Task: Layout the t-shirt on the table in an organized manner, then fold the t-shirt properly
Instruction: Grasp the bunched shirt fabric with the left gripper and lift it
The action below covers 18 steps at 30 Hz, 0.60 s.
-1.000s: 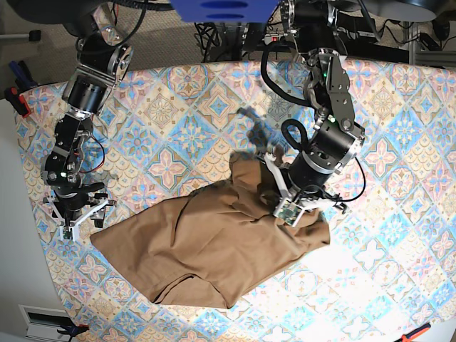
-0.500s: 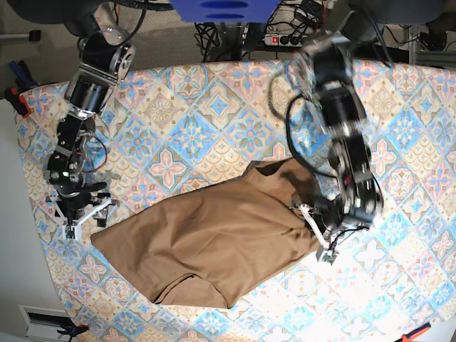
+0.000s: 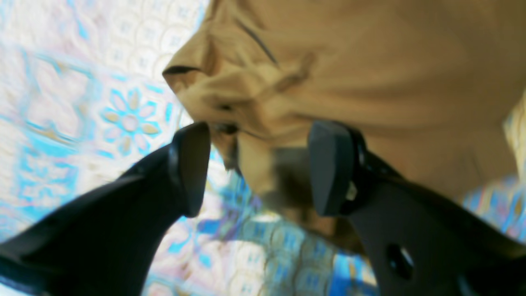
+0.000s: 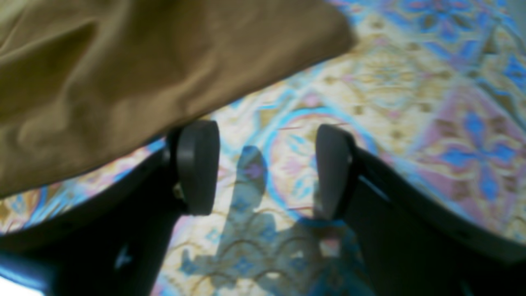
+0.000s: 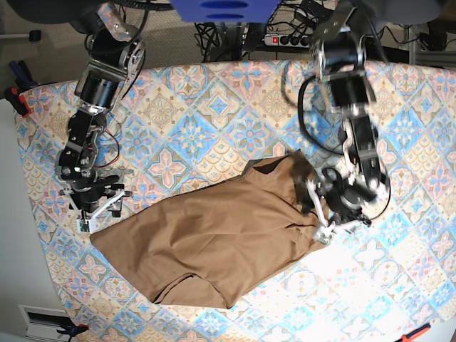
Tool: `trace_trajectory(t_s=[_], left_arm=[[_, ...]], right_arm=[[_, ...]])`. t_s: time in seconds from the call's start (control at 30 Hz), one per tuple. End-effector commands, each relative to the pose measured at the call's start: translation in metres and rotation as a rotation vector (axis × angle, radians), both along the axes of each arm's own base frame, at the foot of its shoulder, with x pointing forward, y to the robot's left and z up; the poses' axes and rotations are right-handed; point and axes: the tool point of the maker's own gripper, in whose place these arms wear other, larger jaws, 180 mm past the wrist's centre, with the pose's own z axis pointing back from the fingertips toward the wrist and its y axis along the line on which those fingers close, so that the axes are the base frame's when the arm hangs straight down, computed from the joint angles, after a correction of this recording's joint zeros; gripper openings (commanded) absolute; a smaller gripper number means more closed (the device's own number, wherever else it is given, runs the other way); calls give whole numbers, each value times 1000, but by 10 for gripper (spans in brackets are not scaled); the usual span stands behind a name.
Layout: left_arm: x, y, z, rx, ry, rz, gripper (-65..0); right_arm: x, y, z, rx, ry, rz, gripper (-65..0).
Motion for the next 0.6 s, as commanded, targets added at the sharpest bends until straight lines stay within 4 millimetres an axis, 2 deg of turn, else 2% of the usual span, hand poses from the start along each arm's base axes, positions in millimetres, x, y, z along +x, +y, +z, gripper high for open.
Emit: trace_trajectory(t_s=[0.0,0.1,0.17,0.23,0.3,0.4,0.57], left_arm=[[3,-15,21,4,-79,-59,-310],[-26,-41,13,16,-98,-157,-351],[-41,-46,-1,-3,-81,-170,-364],[-54,-45,-20,8,-41,-169,-365],[-69,-57,-40,23,-2,-213,-365],[-79,-70,-60,25,11,-257,-365],[-82,-84,-84,48,57,-255,-365]], right_arm=[[14,-7,23,-15,-71,-5,-296],[14,-9,23,-13,-72,-13,-296],[12,-10,22,-13,-67,-14,-296],[2,-10,10,-12,-40,-14,-296],[-3,-10,5,-12,-30,-14,-296],[-3,-9,5,-13,-29,-11,-296],[-3,-8,3,-13,-24,-7,-296]])
